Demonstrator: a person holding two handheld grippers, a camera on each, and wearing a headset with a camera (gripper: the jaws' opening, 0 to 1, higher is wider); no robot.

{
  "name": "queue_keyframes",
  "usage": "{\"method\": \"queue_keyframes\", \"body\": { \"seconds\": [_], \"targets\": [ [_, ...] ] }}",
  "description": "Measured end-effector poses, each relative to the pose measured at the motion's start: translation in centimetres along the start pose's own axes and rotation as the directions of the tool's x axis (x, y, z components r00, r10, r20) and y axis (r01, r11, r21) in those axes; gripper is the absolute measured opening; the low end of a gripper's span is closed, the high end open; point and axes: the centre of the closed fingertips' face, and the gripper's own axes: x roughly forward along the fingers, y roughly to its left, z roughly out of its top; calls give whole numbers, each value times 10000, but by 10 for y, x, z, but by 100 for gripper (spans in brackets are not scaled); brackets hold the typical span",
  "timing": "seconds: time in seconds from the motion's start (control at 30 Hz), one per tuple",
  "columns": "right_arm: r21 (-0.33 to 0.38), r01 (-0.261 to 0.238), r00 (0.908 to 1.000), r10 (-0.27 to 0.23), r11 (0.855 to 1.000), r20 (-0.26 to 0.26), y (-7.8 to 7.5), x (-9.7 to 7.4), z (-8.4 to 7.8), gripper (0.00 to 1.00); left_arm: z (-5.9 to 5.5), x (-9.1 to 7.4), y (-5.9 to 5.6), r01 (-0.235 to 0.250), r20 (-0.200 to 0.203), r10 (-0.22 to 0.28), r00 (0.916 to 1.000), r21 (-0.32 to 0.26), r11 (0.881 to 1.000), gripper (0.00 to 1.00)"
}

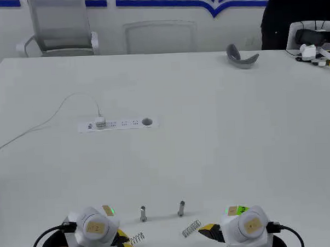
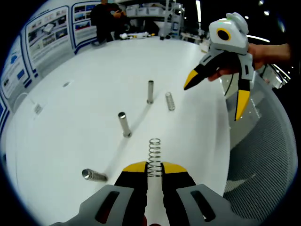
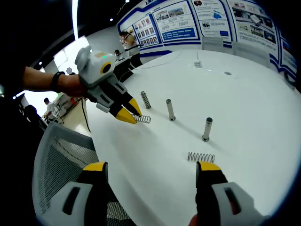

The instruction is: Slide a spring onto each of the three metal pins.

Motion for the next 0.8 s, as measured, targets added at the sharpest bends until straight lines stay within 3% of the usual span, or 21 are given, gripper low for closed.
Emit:
{"method": "queue_keyframes", "body": {
  "seconds": [0.23,0.7,0.8],
  "targets": [
    [76,-80,9999,79,9999,105,2,2,4,77,-1,-16,2,-188,178,187,9997,16,9998,11],
    [249,-492,9975,479,9985,516,10,11,23,70,6,-27,5,-370,408,367,9985,83,9993,11],
    [882,-726,9916,624,9935,1135,11,11,36,67,8,-28,4,-353,456,345,9984,151,9993,11]
  ]
}}
